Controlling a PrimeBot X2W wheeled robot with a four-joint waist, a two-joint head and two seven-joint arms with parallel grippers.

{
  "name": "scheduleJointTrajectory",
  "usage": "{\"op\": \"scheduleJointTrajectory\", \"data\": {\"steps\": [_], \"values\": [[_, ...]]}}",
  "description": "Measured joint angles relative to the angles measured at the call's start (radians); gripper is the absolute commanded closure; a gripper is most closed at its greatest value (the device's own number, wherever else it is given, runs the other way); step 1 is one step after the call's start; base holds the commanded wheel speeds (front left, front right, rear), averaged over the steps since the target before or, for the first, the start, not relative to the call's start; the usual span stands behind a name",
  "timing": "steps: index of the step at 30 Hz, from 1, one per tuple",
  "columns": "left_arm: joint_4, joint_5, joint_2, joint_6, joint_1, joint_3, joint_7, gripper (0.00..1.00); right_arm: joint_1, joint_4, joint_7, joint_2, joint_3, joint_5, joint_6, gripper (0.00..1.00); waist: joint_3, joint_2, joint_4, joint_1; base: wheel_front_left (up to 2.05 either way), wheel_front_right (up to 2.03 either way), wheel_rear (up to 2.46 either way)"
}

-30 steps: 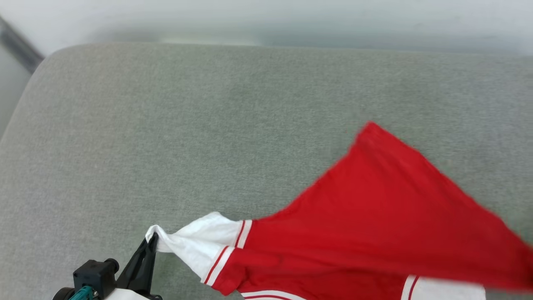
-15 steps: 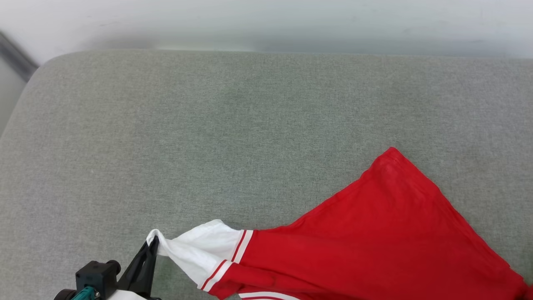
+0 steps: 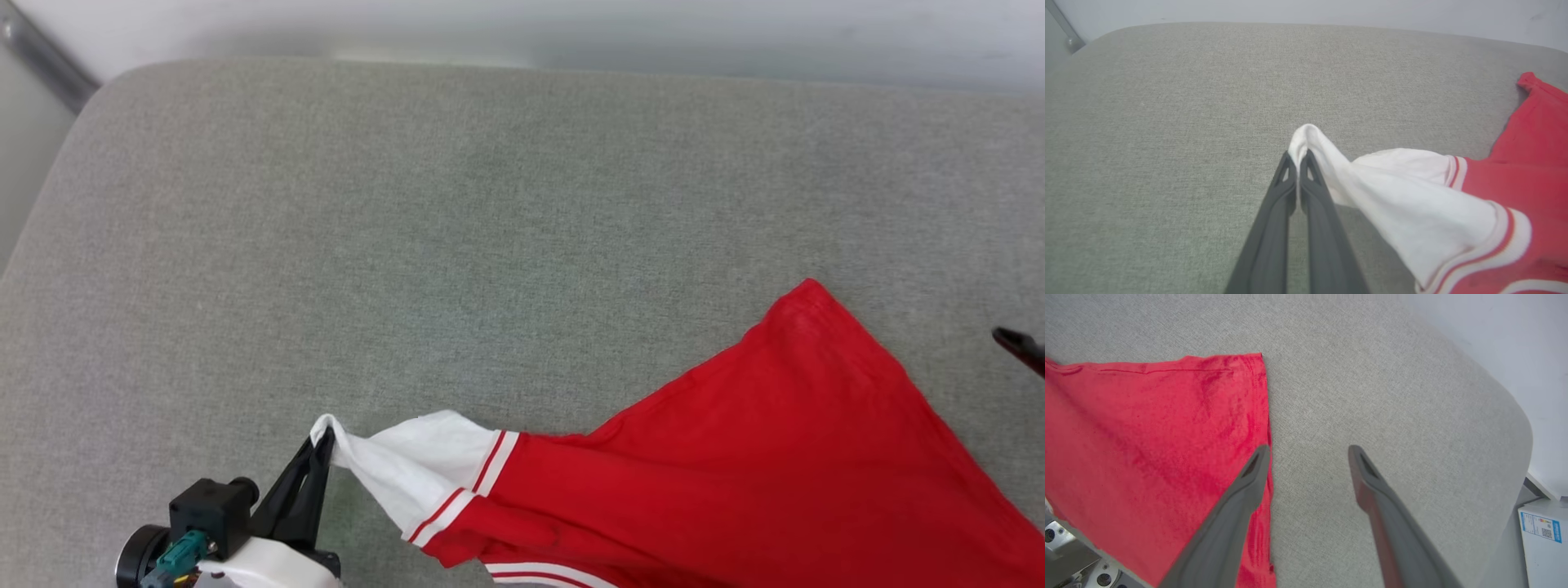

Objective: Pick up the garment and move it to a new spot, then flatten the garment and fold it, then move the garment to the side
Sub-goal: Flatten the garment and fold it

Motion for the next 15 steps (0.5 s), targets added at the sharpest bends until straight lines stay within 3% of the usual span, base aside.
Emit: {"op": "scheduleJointTrajectory", "data": {"steps": [7, 15], "values": [[0.005, 0.018, -0.023, -0.018, -0.062, -0.024, -0.002, 1.00, -0.313, 0.095, 0.165, 0.121, 0.239, -0.081, 0.000, 0.00, 0.065, 0.0000, 0.036, 0.0001, 0.00, 0.00, 0.00], [0.012, 0.039, -0.051, -0.033, -0.130, -0.043, -0.011, 1.00, -0.516, 0.320, 0.185, 0.229, 0.451, -0.130, 0.000, 0.00, 0.149, 0.0000, 0.082, 0.0002, 0.00, 0.00, 0.00]]}}
